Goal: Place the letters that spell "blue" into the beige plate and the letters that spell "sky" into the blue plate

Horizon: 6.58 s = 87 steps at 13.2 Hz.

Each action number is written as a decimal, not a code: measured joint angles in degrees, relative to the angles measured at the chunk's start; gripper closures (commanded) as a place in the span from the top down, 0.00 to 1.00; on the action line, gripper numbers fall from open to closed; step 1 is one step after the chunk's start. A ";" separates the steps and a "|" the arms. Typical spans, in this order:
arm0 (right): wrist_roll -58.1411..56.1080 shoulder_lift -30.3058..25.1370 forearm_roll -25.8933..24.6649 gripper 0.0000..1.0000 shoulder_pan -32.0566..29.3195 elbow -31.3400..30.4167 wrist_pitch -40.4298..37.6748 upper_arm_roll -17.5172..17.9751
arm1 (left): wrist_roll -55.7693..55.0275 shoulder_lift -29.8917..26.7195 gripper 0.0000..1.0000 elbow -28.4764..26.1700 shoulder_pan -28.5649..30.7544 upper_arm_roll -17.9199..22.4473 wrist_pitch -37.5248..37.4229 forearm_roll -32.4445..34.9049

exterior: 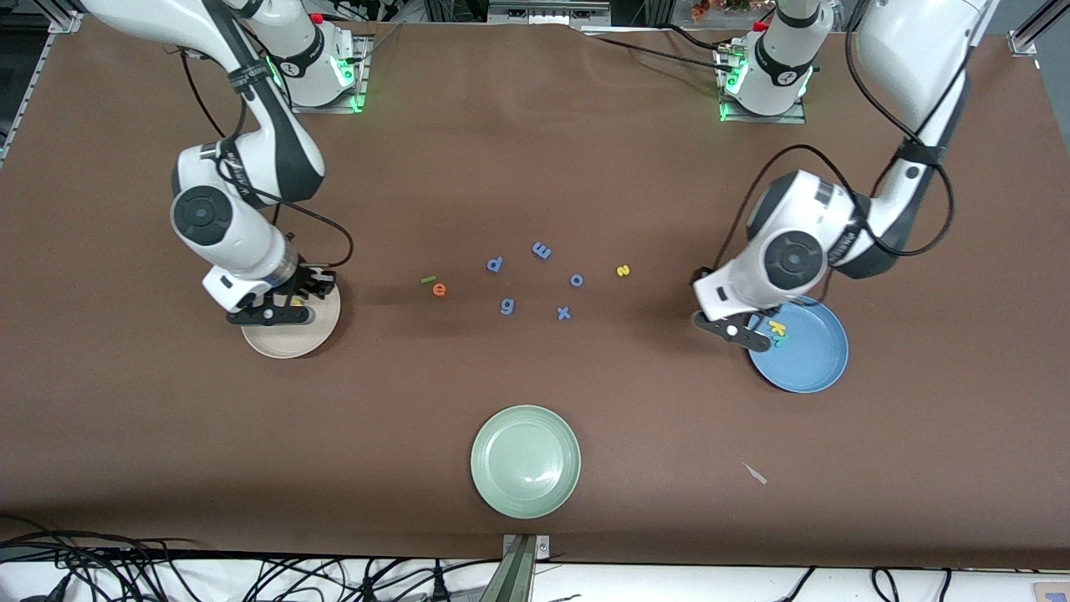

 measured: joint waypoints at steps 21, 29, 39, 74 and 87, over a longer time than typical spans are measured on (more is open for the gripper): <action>35.32 10.92 4.10 0.76 4.99 -5.58 21.03 11.11 | -36.41 11.08 0.51 -4.38 -8.33 -3.59 16.14 -0.02; 35.32 11.10 3.18 0.62 4.98 -8.42 25.11 11.05 | -37.25 10.83 0.04 -4.78 -8.35 -3.62 16.42 0.48; 35.35 11.42 3.11 0.02 5.07 -8.61 27.52 11.36 | -29.85 2.20 0.06 3.58 -3.91 -3.37 -5.70 7.30; 45.53 16.78 -13.19 0.53 10.37 3.20 18.17 10.87 | 1.99 -22.43 1.00 16.80 -1.05 18.47 -21.98 -11.52; 42.58 15.73 -16.26 0.23 10.04 3.49 17.20 9.95 | 2.88 -27.80 1.00 10.08 -2.81 20.91 -22.22 -11.52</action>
